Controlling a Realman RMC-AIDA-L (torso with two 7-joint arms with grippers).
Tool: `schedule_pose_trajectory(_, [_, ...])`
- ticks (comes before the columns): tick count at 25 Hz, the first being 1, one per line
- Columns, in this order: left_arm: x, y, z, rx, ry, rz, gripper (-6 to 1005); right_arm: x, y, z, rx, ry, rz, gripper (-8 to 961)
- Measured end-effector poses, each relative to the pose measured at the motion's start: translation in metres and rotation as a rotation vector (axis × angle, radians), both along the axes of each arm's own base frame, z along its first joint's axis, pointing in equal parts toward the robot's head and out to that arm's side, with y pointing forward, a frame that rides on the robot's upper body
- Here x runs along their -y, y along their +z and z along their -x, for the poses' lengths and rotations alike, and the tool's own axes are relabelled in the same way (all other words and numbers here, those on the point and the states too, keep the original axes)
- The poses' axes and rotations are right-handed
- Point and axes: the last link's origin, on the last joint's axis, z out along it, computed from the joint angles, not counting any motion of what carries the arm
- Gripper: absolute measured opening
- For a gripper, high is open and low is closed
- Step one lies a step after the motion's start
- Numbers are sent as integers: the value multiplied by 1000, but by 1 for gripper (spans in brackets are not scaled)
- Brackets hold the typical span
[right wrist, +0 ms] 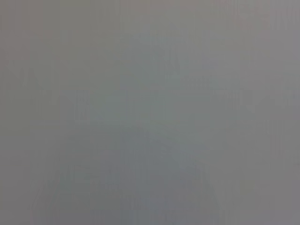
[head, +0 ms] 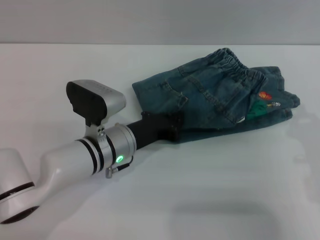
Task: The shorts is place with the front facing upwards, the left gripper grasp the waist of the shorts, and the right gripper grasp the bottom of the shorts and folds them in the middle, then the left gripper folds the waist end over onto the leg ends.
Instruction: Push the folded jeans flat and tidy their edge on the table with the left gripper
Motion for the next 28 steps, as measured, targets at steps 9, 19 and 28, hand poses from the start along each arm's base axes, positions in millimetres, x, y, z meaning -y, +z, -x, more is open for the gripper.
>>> schedule_pose_trajectory(9, [-11,8,5,-23,9,-34,56,7,0,1,-7,3,-11,-1])
schedule_pose_trajectory(19, [-3,16,-9,90,-45,-87,61,11,0,-2,14,1,-14,0])
schedule_pose_trajectory(28, [15,65,-12,189,-117,-425,65,6,0,0,41,13,-12,-1])
